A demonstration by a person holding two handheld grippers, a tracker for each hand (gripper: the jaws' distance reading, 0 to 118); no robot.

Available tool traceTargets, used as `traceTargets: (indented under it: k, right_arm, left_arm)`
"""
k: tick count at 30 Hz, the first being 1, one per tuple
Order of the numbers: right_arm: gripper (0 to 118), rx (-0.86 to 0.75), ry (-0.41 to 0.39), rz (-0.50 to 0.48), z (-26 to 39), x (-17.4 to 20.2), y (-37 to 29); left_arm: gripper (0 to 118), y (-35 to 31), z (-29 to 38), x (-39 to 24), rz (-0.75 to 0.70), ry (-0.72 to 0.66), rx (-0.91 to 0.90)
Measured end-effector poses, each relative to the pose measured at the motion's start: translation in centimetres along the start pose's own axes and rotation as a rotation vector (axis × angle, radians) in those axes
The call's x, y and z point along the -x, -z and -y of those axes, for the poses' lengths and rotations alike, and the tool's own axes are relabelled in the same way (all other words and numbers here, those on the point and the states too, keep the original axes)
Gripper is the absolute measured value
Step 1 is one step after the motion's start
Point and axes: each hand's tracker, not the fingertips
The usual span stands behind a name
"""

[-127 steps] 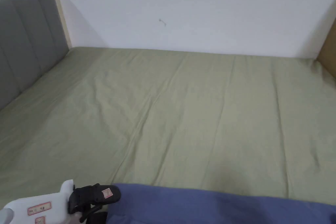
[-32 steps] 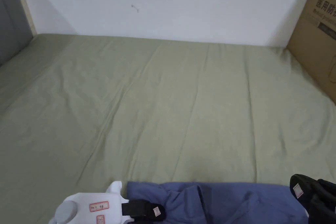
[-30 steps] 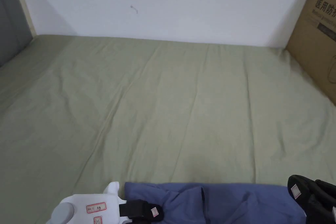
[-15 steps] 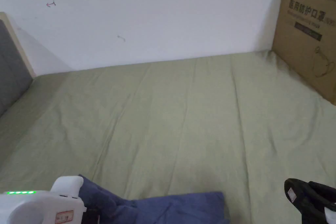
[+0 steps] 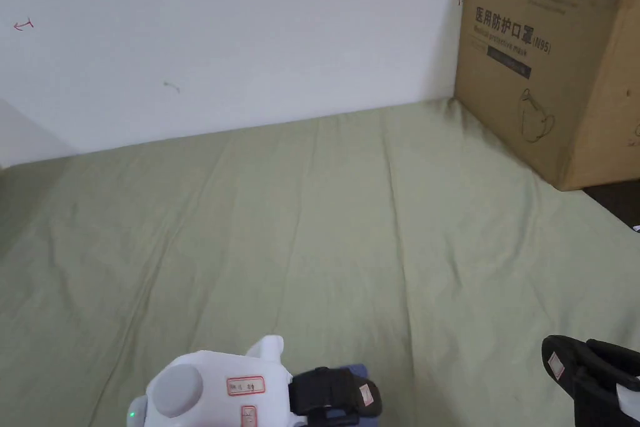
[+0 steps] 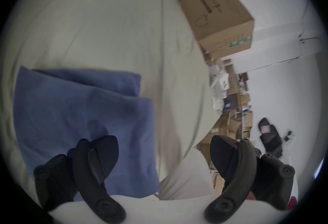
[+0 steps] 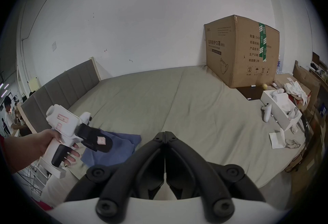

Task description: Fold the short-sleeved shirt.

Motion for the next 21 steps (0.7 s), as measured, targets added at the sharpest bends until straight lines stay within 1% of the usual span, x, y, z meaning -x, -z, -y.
traceTargets:
  k: [1,2,3,4,5,6,7,8,10,13,15,16,19,20,21]
  right_arm:
    - [0,0.000,0.008,-0.009,0.1,0.0,0.1]
    - [0,0.001,0.011,-0.014,0.2,0.0,0.3]
    - [0,0.002,0.011,-0.017,0.3,0.2,0.6]
    - [0,0.003,0.011,-0.022,0.3,0.3,0.8]
    - [0,0.006,0.011,-0.029,0.4,0.5,1.0]
    - [0,0.008,0.012,-0.034,0.4,0.6,1.2]
    - [0,0.012,0.014,-0.041,0.5,0.7,1.4]
    - [0,0.014,0.015,-0.050,0.5,0.8,1.5]
    - [0,0.017,0.012,-0.058,0.5,1.0,1.6]
    - [0,0.018,0.006,-0.059,0.6,1.1,1.5]
    - [0,0.020,0.008,-0.055,0.6,1.0,1.4]
    - [0,0.021,0.010,-0.051,0.6,0.9,1.3]
    - [0,0.022,-0.007,-0.027,0.7,0.8,1.0]
    - [0,0.024,-0.017,-0.019,0.8,0.8,0.9]
    - [0,0.029,-0.024,-0.014,0.8,0.8,0.9]
  left_arm:
    - [109,-1.1,0.4,-0.5,-0.007,0.029,-0.034]
    - [109,-2.4,0.4,-0.7,-0.048,0.066,-0.059]
    - [107,-3.6,0.5,-0.8,-0.086,0.106,-0.069]
    - [99,-5.1,0.6,-1.1,-0.140,0.164,-0.093]
    - [78,-6.4,0.8,-1.4,-0.227,0.237,-0.140]
    - [35,-7.1,1.1,-1.8,-0.301,0.301,-0.169]
    - [6,-7.5,1.5,-2.3,-0.390,0.381,-0.171]
    - [4,-7.4,2.1,-2.6,-0.461,0.447,-0.164]
    - [3,-6.4,2.9,-2.9,-0.445,0.511,-0.133]
    - [3,-3.3,3.9,-3.6,-0.402,0.522,-0.076]
    - [3,-0.2,4.3,-3.8,-0.376,0.531,0.012]
    - [3,1.6,4.5,-3.8,-0.395,0.535,0.054]
    - [3,7.3,5.3,-3.3,-0.558,0.567,0.140]
    - [3,8.9,5.6,-2.9,-0.582,0.582,0.157]
    - [3,9.8,5.7,-2.9,-0.562,0.583,0.129]
